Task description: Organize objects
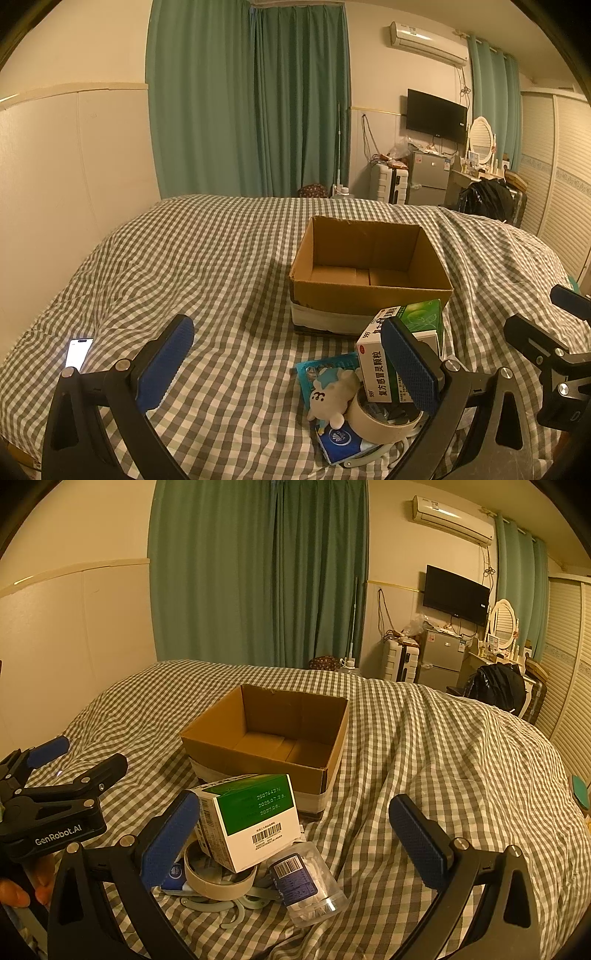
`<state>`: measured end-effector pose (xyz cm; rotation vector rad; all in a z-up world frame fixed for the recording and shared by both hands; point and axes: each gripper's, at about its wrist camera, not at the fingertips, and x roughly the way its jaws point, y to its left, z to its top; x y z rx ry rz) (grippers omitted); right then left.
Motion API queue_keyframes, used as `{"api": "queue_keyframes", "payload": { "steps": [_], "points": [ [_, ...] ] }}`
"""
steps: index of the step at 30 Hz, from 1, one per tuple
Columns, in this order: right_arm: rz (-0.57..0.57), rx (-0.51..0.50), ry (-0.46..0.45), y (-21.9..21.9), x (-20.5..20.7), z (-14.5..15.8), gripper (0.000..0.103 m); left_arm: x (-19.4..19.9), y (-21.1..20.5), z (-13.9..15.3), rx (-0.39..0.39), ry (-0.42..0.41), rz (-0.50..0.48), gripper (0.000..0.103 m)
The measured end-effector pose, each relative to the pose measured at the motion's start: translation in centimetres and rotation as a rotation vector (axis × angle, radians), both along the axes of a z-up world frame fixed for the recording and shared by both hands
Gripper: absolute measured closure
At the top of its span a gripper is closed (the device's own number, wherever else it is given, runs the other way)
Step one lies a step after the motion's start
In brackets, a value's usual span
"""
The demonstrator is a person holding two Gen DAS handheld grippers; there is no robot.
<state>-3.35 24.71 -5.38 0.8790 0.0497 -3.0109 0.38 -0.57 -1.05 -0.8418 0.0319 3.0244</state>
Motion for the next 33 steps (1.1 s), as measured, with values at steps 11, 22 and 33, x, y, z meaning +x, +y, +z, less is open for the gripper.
{"api": "queue_keyframes", "payload": {
  "steps": [11, 22, 33],
  "points": [
    [-0.012, -0.006, 0.027, 0.1, 0.4, 0.4, 0.001, 0.1, -0.4, 0.1, -0.005, 0.006, 0.011, 0.000],
    [0.088, -0.002, -0.006, -1.2, -0.1, 0.2, 0.001, -0.2, -0.9, -0.5, -0.023, -0.006, 0.014, 0.000],
    [0.209, -0.065, -0.238, -1.5, -7.4, -6.0, 0.001, -3.0, -2.3, -5.7, -0.040, -0.143, 0.043, 0.000]
  ]
}}
